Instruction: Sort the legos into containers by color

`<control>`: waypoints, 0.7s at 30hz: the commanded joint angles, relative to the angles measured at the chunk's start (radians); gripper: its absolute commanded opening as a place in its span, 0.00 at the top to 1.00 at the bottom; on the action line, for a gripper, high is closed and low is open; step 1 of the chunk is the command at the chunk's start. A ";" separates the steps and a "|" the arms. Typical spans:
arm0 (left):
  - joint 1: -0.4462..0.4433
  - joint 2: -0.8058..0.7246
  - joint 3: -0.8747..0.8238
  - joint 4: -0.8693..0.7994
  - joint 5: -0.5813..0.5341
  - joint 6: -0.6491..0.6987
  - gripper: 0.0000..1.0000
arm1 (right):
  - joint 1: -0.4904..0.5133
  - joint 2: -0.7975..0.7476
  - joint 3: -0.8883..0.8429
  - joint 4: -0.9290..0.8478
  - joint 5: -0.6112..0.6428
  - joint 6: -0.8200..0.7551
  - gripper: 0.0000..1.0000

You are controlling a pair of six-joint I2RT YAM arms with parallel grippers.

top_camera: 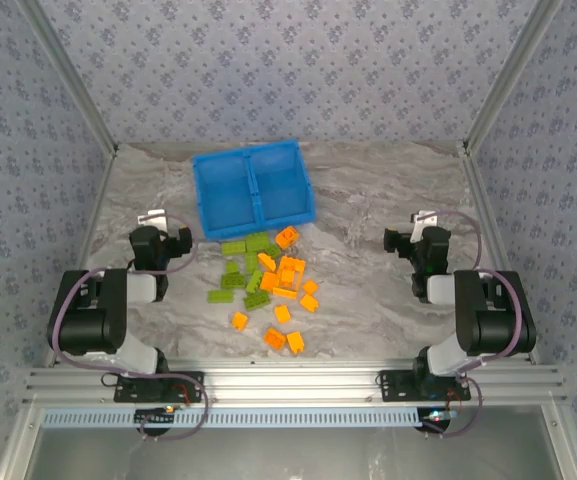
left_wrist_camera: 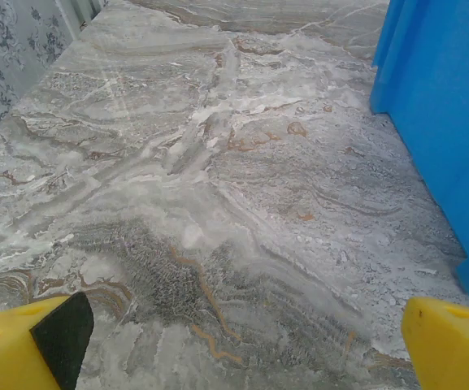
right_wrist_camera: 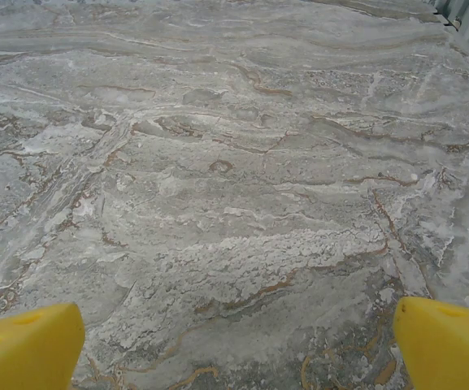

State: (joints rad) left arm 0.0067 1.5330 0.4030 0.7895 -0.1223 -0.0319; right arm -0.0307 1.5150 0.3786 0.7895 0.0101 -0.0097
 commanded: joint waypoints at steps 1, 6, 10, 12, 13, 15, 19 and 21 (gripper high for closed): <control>0.002 -0.001 0.002 0.034 0.013 -0.011 0.01 | -0.007 0.005 0.016 0.004 -0.010 -0.017 0.00; 0.002 -0.002 0.003 0.034 0.013 -0.010 0.01 | -0.007 0.006 0.017 0.004 -0.010 -0.017 0.00; 0.001 -0.001 0.002 0.034 0.013 -0.011 0.01 | -0.017 0.006 0.017 0.003 -0.025 -0.012 0.00; 0.002 -0.001 0.002 0.035 0.013 -0.011 0.01 | -0.017 0.005 0.017 0.002 -0.026 -0.012 0.00; 0.001 -0.002 0.003 0.034 0.013 -0.011 0.01 | -0.015 0.006 0.015 0.003 -0.020 -0.013 0.00; 0.002 -0.002 0.002 0.034 0.014 -0.011 0.01 | -0.013 0.000 0.015 0.007 -0.018 -0.012 0.00; 0.002 -0.003 0.000 0.038 0.013 -0.010 0.01 | 0.000 -0.117 0.115 -0.271 0.053 0.013 0.00; 0.000 -0.032 0.010 0.002 0.011 -0.008 0.01 | 0.021 -0.208 0.133 -0.373 0.111 0.042 0.00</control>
State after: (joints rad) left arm 0.0067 1.5326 0.4030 0.7876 -0.1223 -0.0345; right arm -0.0292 1.4235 0.4492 0.5892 0.0410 -0.0048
